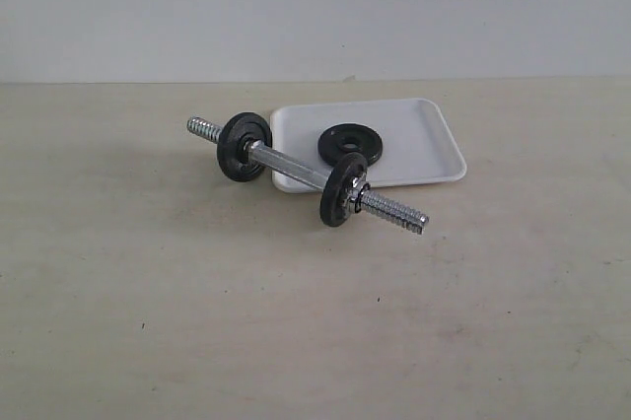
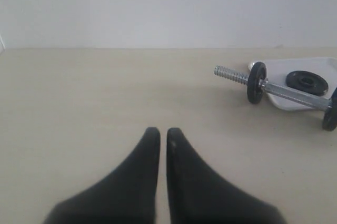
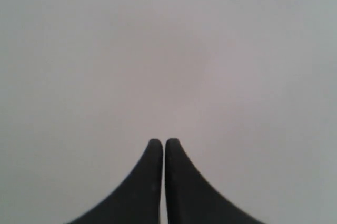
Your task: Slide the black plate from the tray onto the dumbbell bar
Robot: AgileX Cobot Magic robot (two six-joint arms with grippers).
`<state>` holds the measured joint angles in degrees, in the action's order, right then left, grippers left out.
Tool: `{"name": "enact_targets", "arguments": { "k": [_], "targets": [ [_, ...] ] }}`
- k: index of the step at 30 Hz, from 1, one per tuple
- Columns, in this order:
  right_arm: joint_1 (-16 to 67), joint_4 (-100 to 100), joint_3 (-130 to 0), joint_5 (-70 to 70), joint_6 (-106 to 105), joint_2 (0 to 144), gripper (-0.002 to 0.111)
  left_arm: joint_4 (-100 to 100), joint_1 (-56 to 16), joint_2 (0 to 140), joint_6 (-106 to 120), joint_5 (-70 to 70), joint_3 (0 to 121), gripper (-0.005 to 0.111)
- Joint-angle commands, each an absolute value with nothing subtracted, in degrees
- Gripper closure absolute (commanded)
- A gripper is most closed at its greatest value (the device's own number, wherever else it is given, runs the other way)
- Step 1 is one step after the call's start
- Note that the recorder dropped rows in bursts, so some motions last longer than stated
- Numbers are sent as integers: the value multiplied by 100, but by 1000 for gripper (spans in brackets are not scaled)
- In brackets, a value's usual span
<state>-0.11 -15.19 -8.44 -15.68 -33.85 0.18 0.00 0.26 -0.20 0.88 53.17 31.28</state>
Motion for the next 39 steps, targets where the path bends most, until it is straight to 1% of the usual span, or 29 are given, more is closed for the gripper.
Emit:
{"name": "enact_targets", "arguments": {
  "k": [1,9,12,14,16,17,18,19,20,21,22,24,28,31,36,39],
  "targets": [
    [-13,-1031,-1537,-790,-3553,0,108,132,-1,0,94,4877,3093,102],
    [-13,-1031,-2380,-425,-3449,0,108,-132,-1,0,94,4149,3093,102],
    [-13,-1031,-2656,59,-2958,0,108,-461,-1,0,94,4179,3093,102],
    [-13,-1206,-2927,511,-2126,221,108,-959,-1,153,420,4201,3093,96],
    [0,-1397,-3148,575,-1819,494,108,-1656,-1,429,1063,4226,3093,78],
    [2,-1611,-3276,586,-1818,666,102,-1914,-1,612,1166,4225,3093,64],
    [2,-1747,-3337,599,-1808,754,96,-1992,-1,720,1166,4188,3093,53],
    [2,-2147,-3441,634,-1808,952,81,-2059,-1,876,1140,4134,3093,37],
    [2,-2363,-3469,651,-1808,1041,73,-2059,-1,950,1054,4105,3093,30],
    [2,-2955,-3491,644,-1831,1261,54,-2076,-1,1060,961,4057,3093,26],
    [2,-3296,-3491,565,-1831,1478,39,-2076,-1,1159,972,4036,3093,26],
    [0,-3913,-3491,310,-1777,1862,26,-2076,-1,1299,972,4036,3093,26],
    [2,-4476,-3491,-830,-1144,2920,26,-2223,-1,1441,903,3989,3093,26],
    [2,-4435,-3615,-939,-915,3481,26,-2434,-1,1441,903,4033,3093,25],
    [2,-3899,-4293,166,-1062,4371,26,-2517,-1,1454,903,4081,3093,14],
    [2,-3779,-4887,1007,-1787,4793,26,-2517,-1,1556,932,4081,3093,14]
  ]
}}
